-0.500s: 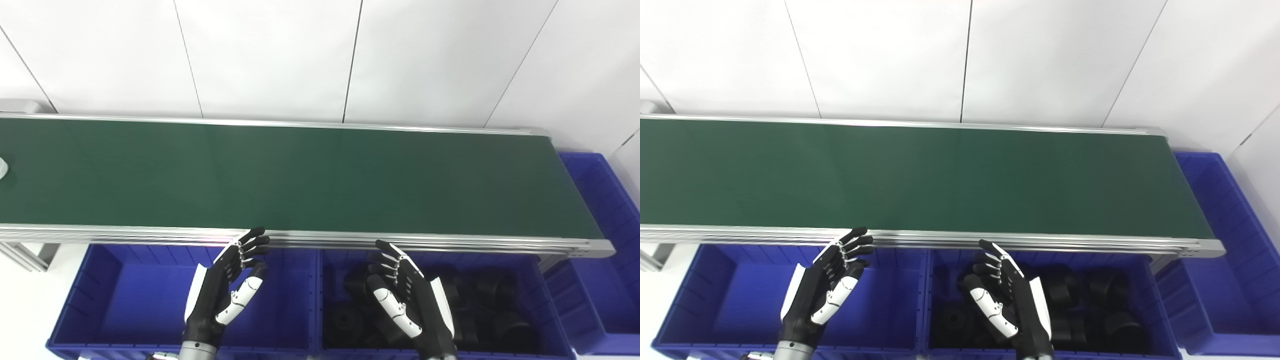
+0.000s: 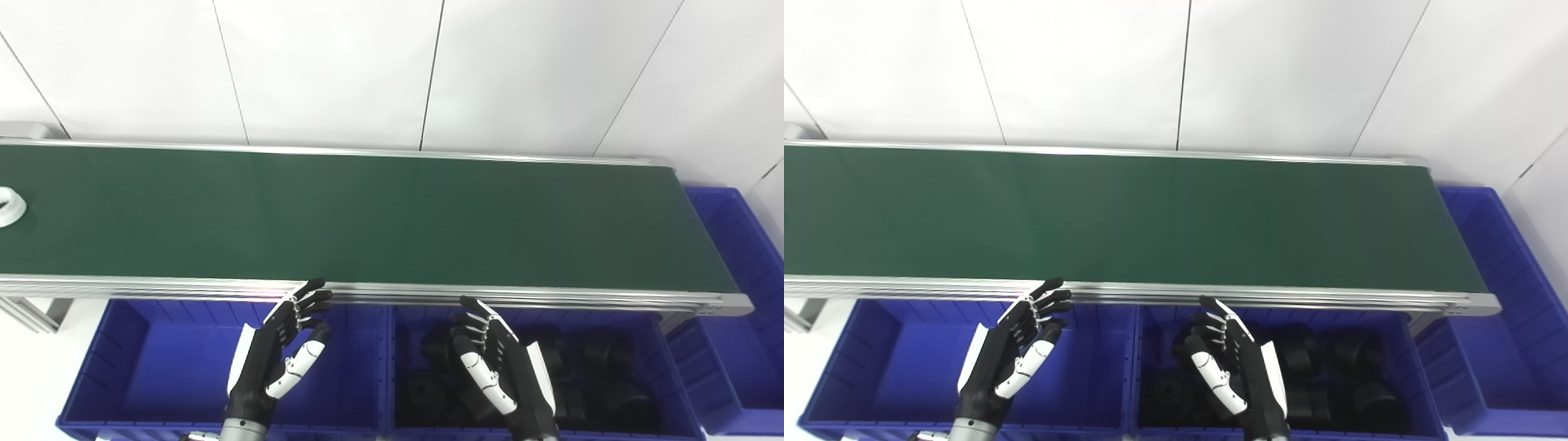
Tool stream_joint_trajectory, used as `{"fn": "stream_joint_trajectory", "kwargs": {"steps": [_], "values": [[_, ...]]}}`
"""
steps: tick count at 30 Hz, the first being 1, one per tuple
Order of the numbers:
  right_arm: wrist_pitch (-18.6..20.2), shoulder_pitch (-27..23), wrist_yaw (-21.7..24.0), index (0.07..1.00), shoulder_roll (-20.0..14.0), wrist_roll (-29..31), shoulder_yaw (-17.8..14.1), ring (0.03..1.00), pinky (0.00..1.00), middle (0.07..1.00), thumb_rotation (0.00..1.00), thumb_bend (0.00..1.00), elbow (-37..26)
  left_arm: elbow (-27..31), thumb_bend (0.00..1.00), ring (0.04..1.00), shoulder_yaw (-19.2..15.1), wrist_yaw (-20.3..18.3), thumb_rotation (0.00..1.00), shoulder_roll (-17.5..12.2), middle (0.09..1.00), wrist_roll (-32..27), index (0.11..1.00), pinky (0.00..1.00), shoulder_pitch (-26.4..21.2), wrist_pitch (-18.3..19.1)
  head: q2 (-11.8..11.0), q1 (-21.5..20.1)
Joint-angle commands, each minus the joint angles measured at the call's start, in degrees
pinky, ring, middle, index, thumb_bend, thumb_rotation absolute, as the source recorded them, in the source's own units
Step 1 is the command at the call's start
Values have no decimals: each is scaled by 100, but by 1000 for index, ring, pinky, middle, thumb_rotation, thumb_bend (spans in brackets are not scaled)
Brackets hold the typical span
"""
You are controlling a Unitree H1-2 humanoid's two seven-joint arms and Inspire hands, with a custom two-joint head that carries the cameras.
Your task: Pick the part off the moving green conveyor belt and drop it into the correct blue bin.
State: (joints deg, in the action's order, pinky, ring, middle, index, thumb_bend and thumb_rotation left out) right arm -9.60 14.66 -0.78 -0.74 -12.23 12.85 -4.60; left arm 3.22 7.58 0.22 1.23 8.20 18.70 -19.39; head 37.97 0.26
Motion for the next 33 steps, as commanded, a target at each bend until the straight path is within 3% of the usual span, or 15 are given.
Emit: {"fn": "stream_joint_trajectory", "kwargs": {"steps": [1,9,13,14,15,16,17,18,19,20,22,23,25,33], "values": [[-403,-63,-34,838,33,43,-21,706,628,760,703,499,-82,100,578,746,5,0,661,12,784,-46,834,674,-63,-73,2,3],[-405,-61,-32,837,21,43,-37,706,632,760,695,501,-78,111,551,752,10,5,652,20,788,-29,837,680,-56,-68,-16,29],[-439,-57,-23,837,-8,62,-61,708,636,761,701,503,-33,43,557,752,31,18,656,41,790,-5,837,679,-60,-128,-159,324],[-484,-55,-4,839,-29,103,-70,712,639,765,696,491,-5,7,568,751,42,22,660,58,790,-14,836,676,-61,-150,-283,582],[-518,-54,10,842,-43,132,-77,719,644,771,684,468,16,-19,588,748,50,25,665,70,788,-21,834,670,-61,-164,-283,582],[-585,-57,12,844,-63,161,-97,721,643,772,686,458,67,-72,602,740,65,50,663,92,782,18,830,659,-65,-211,-475,901],[-636,-59,12,844,-77,180,-111,721,642,772,688,457,106,-110,603,738,76,70,662,107,781,48,829,657,-68,-246,-475,901],[-691,-67,9,844,-98,196,-131,720,641,771,692,457,161,-175,607,734,90,108,659,129,779,117,827,652,-78,-300,-683,1216],[-729,-72,9,845,-111,207,-144,717,635,769,702,457,198,-221,616,728,99,133,657,144,774,165,822,644,-85,-339,-683,1216],[-795,-88,11,846,-132,223,-158,716,632,768,707,457,256,-275,621,725,106,160,655,164,771,208,820,639,-96,-363,-846,1451],[-935,-130,1,849,-162,231,-183,707,624,761,700,394,389,-369,647,711,110,205,589,198,755,268,796,623,-122,-393,-1015,1657],[-1003,-151,-6,849,-171,227,-195,706,623,760,700,390,454,-405,647,709,111,226,582,211,754,290,793,621,-133,-404,-1015,1657],[-1116,-208,-15,851,-175,233,-223,702,617,758,709,368,615,-495,659,701,97,263,554,244,748,307,782,611,-170,-422,-1235,1832],[-1098,-290,-28,868,-134,180,-234,711,622,769,728,265,777,-701,746,690,43,265,515,239,736,256,759,601,-281,-575,-1381,1856]]}}
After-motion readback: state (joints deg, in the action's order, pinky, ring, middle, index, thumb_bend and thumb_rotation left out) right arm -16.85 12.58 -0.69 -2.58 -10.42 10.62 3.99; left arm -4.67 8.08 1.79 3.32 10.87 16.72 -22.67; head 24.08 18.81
